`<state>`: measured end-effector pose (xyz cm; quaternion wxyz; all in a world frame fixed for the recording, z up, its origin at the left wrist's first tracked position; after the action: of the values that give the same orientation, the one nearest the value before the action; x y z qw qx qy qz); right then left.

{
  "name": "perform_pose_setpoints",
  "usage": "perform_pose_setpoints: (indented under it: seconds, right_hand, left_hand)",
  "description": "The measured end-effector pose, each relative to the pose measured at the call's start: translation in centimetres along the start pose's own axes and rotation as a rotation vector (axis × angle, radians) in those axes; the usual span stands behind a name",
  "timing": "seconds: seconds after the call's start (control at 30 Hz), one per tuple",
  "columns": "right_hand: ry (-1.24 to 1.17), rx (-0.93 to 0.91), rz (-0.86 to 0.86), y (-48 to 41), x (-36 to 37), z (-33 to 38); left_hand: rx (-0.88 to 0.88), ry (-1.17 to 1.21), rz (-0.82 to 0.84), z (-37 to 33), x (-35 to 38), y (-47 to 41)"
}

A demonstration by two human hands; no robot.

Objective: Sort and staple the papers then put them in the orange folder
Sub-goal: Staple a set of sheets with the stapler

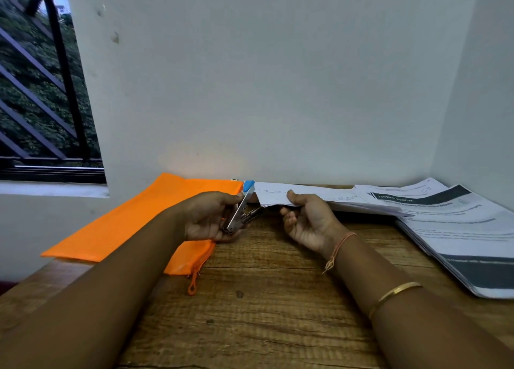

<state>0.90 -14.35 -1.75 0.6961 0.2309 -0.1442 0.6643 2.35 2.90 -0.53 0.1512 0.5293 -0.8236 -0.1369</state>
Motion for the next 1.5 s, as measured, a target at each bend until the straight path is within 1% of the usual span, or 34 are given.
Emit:
perform_pose_setpoints:
  seconds: [0.1,0.23,0.37,0.63,0.7,0.8,0.9,0.97,1.03,1.13,1.2,1.3,1.37,1.5]
  right_hand:
    - [0.0,0.0,-0.003,-0.1,-0.2,0.0]
    - [0.011,-0.003,0.0,-0.2,-0.3,0.1]
    - [0.014,-0.003,0.003,0.0,-0.4,0.2]
    - [0.026,-0.009,0.013,0.1,-0.3,0.0]
    - [0.03,-0.005,0.017,0.0,-0.3,-0.1]
    - [0.035,0.0,0.021,0.0,-0.3,-0.1]
    - [0.041,0.001,0.023,0.1,-0.3,-0.1]
    - [0.046,0.001,0.024,0.1,-0.3,-0.1]
    - [0.052,0.003,0.023,0.1,-0.2,-0.1]
    - [0.062,0.006,0.018,0.2,-0.3,-0.2]
    - [0.07,0.007,0.019,0.2,-0.3,-0.2]
    - [0.085,0.006,0.023,0.1,-0.2,-0.4]
    - [0.093,0.003,0.028,0.1,-0.2,-0.4]
    - [0.11,0.007,0.031,0.1,-0.2,-0.5]
  left_hand:
    - [0.039,-0.011,-0.009,-0.1,-0.1,-0.1]
    - [0.15,0.026,-0.024,-0.6,-0.5,0.2]
    - [0.222,-0.026,-0.056,-0.9,-1.1,0.2]
    - [0.174,0.056,-0.052,-0.7,-1.0,0.2]
    - [0.152,0.039,-0.064,-0.7,-0.7,0.6]
    - [0.168,-0.183,-0.159,-0.6,-0.2,0.9]
    - [0.265,-0.447,-0.319,-0.6,-0.1,0.6]
    - [0.362,-0.526,-0.411,-0.9,-0.2,0.3]
    - [0.448,-0.625,-0.468,-1.2,-0.2,0.2]
    - [0.486,-0.809,-0.55,-1.2,-0.4,0.0]
    - [0.492,-0.799,-0.546,-1.2,-0.4,-0.1]
    - [0.492,-0.651,-0.467,-1.1,-0.1,0.0]
    - [0.484,-0.593,-0.428,-1.0,0.1,0.2]
    - [0.458,-0.581,-0.432,-1.0,0.1,0.3]
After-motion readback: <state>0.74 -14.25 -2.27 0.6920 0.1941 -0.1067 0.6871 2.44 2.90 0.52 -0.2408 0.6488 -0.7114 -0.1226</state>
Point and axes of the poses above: each hand's wrist, its own y-axis away from the middle knuckle, its own x-axis out of the palm, z = x × y, the point moved 4 cm from there along -y, towards the middle knuckle, and after that the axes turned 5 degrees about -x, right-handed, at the moved point
